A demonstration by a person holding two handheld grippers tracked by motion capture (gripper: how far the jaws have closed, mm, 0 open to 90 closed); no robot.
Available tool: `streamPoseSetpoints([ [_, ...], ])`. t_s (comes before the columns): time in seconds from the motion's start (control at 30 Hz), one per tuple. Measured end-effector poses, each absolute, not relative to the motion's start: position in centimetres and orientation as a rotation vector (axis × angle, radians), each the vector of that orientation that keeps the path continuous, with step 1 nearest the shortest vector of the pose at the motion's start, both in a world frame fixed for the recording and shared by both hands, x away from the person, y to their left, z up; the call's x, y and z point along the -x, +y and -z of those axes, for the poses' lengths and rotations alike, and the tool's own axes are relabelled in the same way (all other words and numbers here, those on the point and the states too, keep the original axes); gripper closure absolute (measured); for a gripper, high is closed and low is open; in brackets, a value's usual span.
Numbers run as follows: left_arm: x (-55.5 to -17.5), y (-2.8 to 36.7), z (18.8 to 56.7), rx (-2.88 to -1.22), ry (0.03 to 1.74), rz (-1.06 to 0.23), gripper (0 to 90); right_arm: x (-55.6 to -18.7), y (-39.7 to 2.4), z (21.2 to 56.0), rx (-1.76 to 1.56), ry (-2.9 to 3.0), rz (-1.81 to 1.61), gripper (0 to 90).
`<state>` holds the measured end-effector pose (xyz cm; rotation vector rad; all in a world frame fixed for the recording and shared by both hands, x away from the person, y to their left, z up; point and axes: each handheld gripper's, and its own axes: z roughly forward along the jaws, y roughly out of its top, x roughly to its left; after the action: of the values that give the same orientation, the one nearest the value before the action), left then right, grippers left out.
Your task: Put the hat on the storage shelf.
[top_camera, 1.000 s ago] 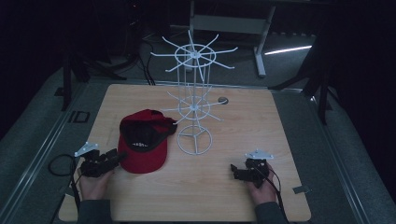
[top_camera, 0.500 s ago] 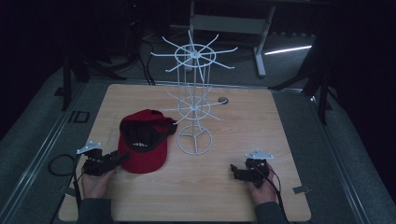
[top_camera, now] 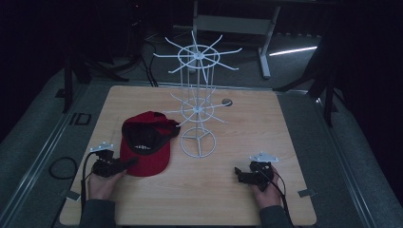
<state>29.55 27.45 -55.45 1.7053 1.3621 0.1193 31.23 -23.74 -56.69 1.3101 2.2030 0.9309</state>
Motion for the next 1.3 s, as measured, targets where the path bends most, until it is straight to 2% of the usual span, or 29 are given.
streamPoseSetpoints([
  [0.43, -29.9, 27.1, 55.9, -1.745, 1.352, -0.030, 73.0, -31.2, -23.7, 56.7, -1.308, 2.204, -0.931, 13.4],
  [0.53, -29.9, 27.0, 55.9, -1.749, 1.335, 0.028, 74.2, -31.2, -23.7, 56.7, -1.308, 2.204, -0.931, 13.4],
  [0.8, -30.1, 26.3, 56.3, -1.768, 1.319, 0.092, 72.8, -31.2, -23.7, 56.7, -1.308, 2.204, -0.931, 13.4],
  [0.97, -30.1, 25.9, 56.3, -1.756, 1.297, 0.130, 77.5, -31.2, -23.7, 56.7, -1.309, 2.204, -0.931, 13.4],
  [1.13, -30.2, 25.7, 56.5, -1.670, 1.304, 0.199, 82.7, -31.2, -23.7, 56.7, -1.308, 2.204, -0.931, 13.4],
  [1.3, -30.0, 25.6, 56.4, -1.648, 1.310, 0.184, 84.6, -31.2, -23.7, 56.7, -1.308, 2.204, -0.931, 13.4],
])
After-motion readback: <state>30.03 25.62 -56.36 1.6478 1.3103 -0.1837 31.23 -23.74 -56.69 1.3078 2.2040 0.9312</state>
